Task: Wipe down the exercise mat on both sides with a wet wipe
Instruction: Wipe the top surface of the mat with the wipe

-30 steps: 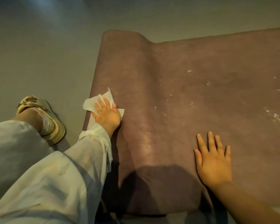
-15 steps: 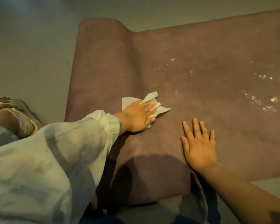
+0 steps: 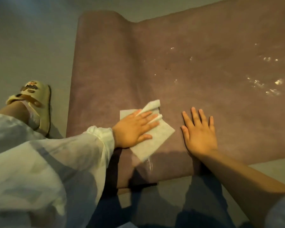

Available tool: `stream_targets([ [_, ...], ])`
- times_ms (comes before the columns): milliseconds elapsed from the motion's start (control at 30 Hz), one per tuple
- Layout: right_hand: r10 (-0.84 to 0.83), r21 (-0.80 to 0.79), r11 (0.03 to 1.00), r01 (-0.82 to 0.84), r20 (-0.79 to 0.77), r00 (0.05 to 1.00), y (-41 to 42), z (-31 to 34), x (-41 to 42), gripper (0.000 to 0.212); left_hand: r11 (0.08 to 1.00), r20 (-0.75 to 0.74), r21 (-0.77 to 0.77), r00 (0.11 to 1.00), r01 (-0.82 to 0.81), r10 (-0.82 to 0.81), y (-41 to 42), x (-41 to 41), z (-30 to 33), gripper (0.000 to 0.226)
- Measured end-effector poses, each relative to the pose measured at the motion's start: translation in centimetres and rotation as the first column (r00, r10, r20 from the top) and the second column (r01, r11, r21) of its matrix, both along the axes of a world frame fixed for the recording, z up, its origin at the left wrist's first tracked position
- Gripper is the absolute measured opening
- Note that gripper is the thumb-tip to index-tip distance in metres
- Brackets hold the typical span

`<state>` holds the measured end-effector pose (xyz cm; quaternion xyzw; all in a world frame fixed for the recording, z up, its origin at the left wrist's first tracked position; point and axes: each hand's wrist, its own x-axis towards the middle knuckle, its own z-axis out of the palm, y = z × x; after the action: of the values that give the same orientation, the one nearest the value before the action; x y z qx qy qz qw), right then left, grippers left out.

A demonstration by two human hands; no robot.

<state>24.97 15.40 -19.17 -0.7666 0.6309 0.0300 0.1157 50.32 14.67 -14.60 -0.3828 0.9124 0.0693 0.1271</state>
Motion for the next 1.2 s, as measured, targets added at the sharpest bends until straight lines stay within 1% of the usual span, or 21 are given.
stream_targets([
  [67,-0.005,-0.002,1.0,0.005,0.013,1.0,0.0,0.0,0.0,0.056,0.985,0.08,-0.068,0.983,-0.158,0.163,-2.8,0.7,-0.3,0.058],
  [133,-0.006,0.001,1.0,0.006,0.018,1.0,0.1,0.0,0.1,0.059,0.946,0.055,-0.097,0.948,-0.308,0.314,-4.3,0.5,-0.6,0.058],
  [233,-0.009,-0.003,1.0,0.01,0.016,1.0,0.0,-0.1,0.0,0.056,0.871,0.026,-0.09,0.873,-0.483,0.487,-6.0,-0.6,-0.7,0.06],
  [367,-0.014,0.001,1.0,0.014,0.02,1.0,0.0,-0.1,0.0,0.054,0.799,0.116,-0.108,0.791,-0.592,0.601,-8.5,-1.6,-0.4,0.063],
  [433,-0.016,0.0,1.0,0.016,0.026,1.0,-0.1,-0.2,0.0,0.053,0.752,0.159,-0.127,0.735,-0.647,0.659,-9.5,-2.1,-0.2,0.063],
  [500,-0.018,-0.008,1.0,0.019,0.028,0.999,-0.1,-0.2,0.1,0.053,0.723,0.19,-0.161,0.698,-0.671,0.69,-9.8,-2.7,-0.3,0.063],
  [567,-0.025,-0.023,0.999,0.025,0.03,0.999,-0.1,-0.2,0.2,0.053,0.765,0.236,-0.166,0.728,-0.622,0.643,-9.2,-3.5,-0.4,0.063],
  [633,-0.032,-0.036,0.999,0.034,0.043,0.999,0.0,-0.2,0.3,0.053,0.83,0.277,-0.118,0.784,-0.545,0.555,-7.6,-4.3,-0.7,0.062],
  [767,-0.029,-0.026,0.999,0.03,0.045,0.999,0.0,-0.1,0.4,0.052,0.899,0.279,-0.026,0.861,-0.437,0.426,-3.7,-5.8,-0.7,0.063],
  [867,-0.024,-0.021,0.999,0.026,0.084,0.996,0.0,0.1,0.3,0.051,0.93,0.222,0.039,0.911,-0.365,0.349,0.3,-7.0,-0.7,0.066],
  [933,-0.029,-0.015,0.999,0.031,0.14,0.99,-0.1,0.3,0.1,0.049,0.952,0.127,0.071,0.95,-0.297,0.286,4.0,-8.2,-1.1,0.068],
  [1000,-0.048,-0.014,0.999,0.052,0.202,0.978,-0.2,0.5,-0.2,0.047,0.961,0.041,0.14,0.971,-0.24,0.236,8.1,-10.0,-1.8,0.07],
  [1067,-0.076,-0.02,0.996,0.084,0.267,0.961,-0.2,0.7,-0.4,0.046,0.967,0.025,0.191,0.986,-0.168,0.166,10.8,-11.5,-2.7,0.071],
  [1133,-0.104,-0.027,0.993,0.119,0.324,0.941,-0.1,0.9,-0.5,0.045,0.973,0.006,0.168,0.987,-0.156,0.158,11.2,-11.7,-3.2,0.07],
  [1200,-0.126,-0.027,0.989,0.146,0.368,0.921,0.0,1.1,-0.6,0.044,0.976,0.011,0.079,0.979,-0.205,0.205,10.1,-10.7,-3.0,0.066],
])
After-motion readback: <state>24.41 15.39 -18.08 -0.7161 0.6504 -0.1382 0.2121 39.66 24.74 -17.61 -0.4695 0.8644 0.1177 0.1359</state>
